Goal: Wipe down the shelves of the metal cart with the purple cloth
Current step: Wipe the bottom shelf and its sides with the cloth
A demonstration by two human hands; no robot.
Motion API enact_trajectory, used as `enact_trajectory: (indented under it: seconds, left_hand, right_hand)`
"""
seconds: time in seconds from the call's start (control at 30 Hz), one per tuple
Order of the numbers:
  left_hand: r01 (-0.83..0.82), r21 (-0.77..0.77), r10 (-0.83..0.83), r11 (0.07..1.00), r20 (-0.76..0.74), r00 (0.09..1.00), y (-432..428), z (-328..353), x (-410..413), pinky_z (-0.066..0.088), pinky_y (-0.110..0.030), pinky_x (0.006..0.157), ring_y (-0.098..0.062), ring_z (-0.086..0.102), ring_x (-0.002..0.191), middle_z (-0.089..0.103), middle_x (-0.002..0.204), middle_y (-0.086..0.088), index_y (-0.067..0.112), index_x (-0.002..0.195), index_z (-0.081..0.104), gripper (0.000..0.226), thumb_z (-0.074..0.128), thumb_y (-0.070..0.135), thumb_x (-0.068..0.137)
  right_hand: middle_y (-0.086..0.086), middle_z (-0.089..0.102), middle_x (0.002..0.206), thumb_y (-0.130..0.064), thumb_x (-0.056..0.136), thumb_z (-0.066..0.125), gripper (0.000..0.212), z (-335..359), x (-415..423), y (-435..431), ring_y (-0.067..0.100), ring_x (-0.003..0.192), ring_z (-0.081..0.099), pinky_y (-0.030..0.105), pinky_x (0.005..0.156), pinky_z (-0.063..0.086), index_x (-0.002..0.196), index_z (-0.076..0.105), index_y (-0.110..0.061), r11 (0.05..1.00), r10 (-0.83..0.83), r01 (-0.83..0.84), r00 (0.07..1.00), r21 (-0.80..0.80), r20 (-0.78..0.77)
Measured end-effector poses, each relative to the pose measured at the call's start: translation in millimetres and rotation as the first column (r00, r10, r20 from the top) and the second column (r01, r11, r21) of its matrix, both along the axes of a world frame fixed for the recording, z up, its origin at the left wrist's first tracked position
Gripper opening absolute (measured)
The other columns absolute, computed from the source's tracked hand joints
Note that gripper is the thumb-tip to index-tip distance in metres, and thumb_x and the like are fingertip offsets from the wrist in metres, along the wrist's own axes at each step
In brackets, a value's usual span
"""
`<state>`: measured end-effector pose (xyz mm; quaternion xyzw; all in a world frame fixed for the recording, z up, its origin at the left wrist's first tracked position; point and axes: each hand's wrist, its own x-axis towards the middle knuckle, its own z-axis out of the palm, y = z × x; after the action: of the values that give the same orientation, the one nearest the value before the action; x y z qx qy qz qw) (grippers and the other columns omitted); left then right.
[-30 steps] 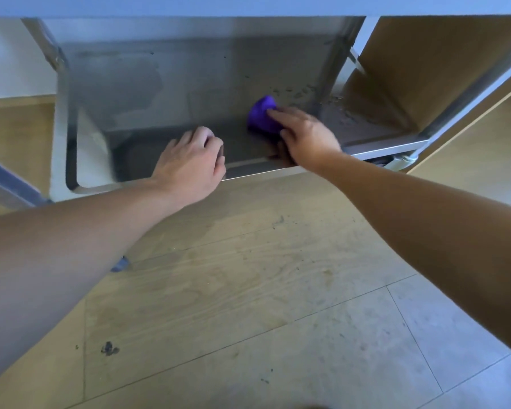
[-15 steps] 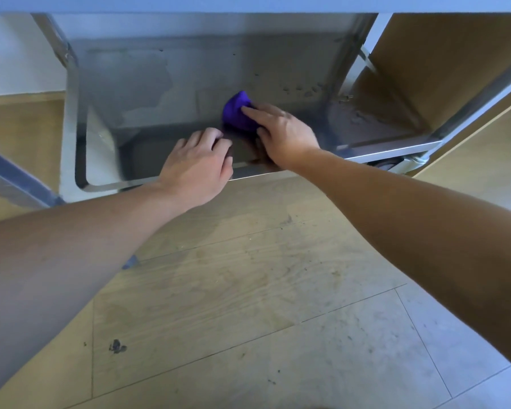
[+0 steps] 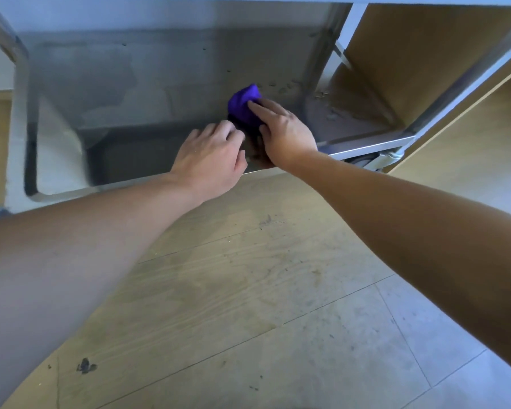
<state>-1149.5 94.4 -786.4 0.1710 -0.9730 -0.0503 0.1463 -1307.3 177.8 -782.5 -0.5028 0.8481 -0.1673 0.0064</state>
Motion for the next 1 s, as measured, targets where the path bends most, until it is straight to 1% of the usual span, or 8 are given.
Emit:
enact_trajectory:
  seconds: [0.1,0.27,0.5,0.6,0.73,0.83,0.9,1.0]
  left_hand:
    - [0.035,0.007,-0.035,0.999,-0.014,0.999,16.8,-0.4,-22.0,0.046,-0.045,0.086,-0.030,0.056,0.107,0.057,0.121,-0.008,0.010,0.116,0.058,0.032,0.042,0.028,0.096]
    - [0.050,0.057,-0.047,0.997,-0.045,0.998,28.9,-2.4,-48.1,0.044,-0.044,0.088,-0.029,0.055,0.109,0.055,0.124,-0.005,0.012,0.118,0.059,0.031,0.042,0.028,0.097]
    - [0.074,0.073,-0.070,0.995,-0.059,0.996,30.3,-6.9,-63.5,0.044,-0.044,0.087,-0.030,0.055,0.105,0.056,0.122,-0.004,0.011,0.111,0.061,0.028,0.043,0.026,0.097]
    - [0.085,0.050,-0.081,0.995,-0.077,0.994,27.9,-9.8,-63.7,0.044,-0.043,0.083,-0.030,0.055,0.101,0.057,0.118,-0.004,0.012,0.105,0.063,0.024,0.044,0.025,0.096]
    - [0.087,0.041,-0.083,0.995,-0.094,0.992,24.0,-10.4,-69.5,0.044,-0.044,0.083,-0.030,0.055,0.102,0.057,0.118,-0.006,0.013,0.109,0.063,0.025,0.045,0.024,0.095]
    - [0.082,0.037,-0.079,0.996,-0.091,0.993,23.4,-10.5,-75.1,0.044,-0.044,0.084,-0.030,0.054,0.104,0.056,0.117,-0.006,0.013,0.109,0.063,0.024,0.046,0.023,0.094]
    - [0.080,0.029,-0.077,0.996,-0.104,0.992,23.7,-12.4,-75.5,0.043,-0.044,0.083,-0.030,0.054,0.102,0.056,0.115,-0.005,0.014,0.106,0.063,0.022,0.046,0.022,0.093]
    - [0.080,0.014,-0.078,0.997,-0.112,0.991,25.4,-14.8,-75.5,0.043,-0.044,0.082,-0.028,0.054,0.099,0.056,0.112,-0.004,0.016,0.101,0.062,0.019,0.046,0.022,0.092]
  right_hand:
    - [-0.006,0.036,0.153,-0.013,0.096,0.040,0.051,0.4,-23.1,17.4,0.023,0.133,0.041,0.038,0.103,0.042,0.144,0.040,-0.030,1.000,-0.022,0.022,1.000,0.012,-0.009]
    - [-0.005,0.037,0.152,-0.014,0.097,0.041,0.049,1.8,-71.8,68.0,0.023,0.135,0.040,0.037,0.106,0.041,0.143,0.041,-0.031,0.975,-0.223,0.223,0.975,-0.008,-0.012]
    - [-0.001,0.039,0.151,-0.005,0.096,0.041,0.052,-0.1,-108.6,111.7,0.025,0.136,0.038,0.039,0.112,0.036,0.144,0.043,-0.024,0.866,-0.491,0.495,0.869,-0.073,0.059]
    - [0.000,0.041,0.150,-0.006,0.092,0.045,0.053,-1.5,-93.1,95.4,0.027,0.134,0.040,0.041,0.112,0.035,0.143,0.044,-0.023,0.882,-0.466,0.465,0.885,-0.075,0.007]
    - [-0.001,0.041,0.150,-0.013,0.095,0.043,0.049,-4.4,-60.2,66.1,0.027,0.134,0.042,0.040,0.109,0.038,0.143,0.043,-0.026,0.972,-0.228,0.224,0.972,-0.065,-0.062]
    - [-0.002,0.041,0.150,-0.014,0.098,0.041,0.048,-6.6,-60.9,63.0,0.026,0.133,0.043,0.043,0.106,0.042,0.144,0.042,-0.028,0.994,-0.108,0.103,0.988,-0.048,-0.107]
    - [-0.003,0.041,0.150,-0.015,0.098,0.041,0.047,-7.6,-74.5,71.4,0.025,0.132,0.044,0.041,0.104,0.044,0.143,0.042,-0.030,0.993,-0.111,0.107,0.985,-0.041,-0.129]
    - [-0.003,0.041,0.150,-0.015,0.098,0.041,0.047,-4.3,-101.5,90.6,0.025,0.133,0.043,0.040,0.106,0.042,0.142,0.043,-0.032,0.954,-0.296,0.292,0.953,-0.068,-0.062]
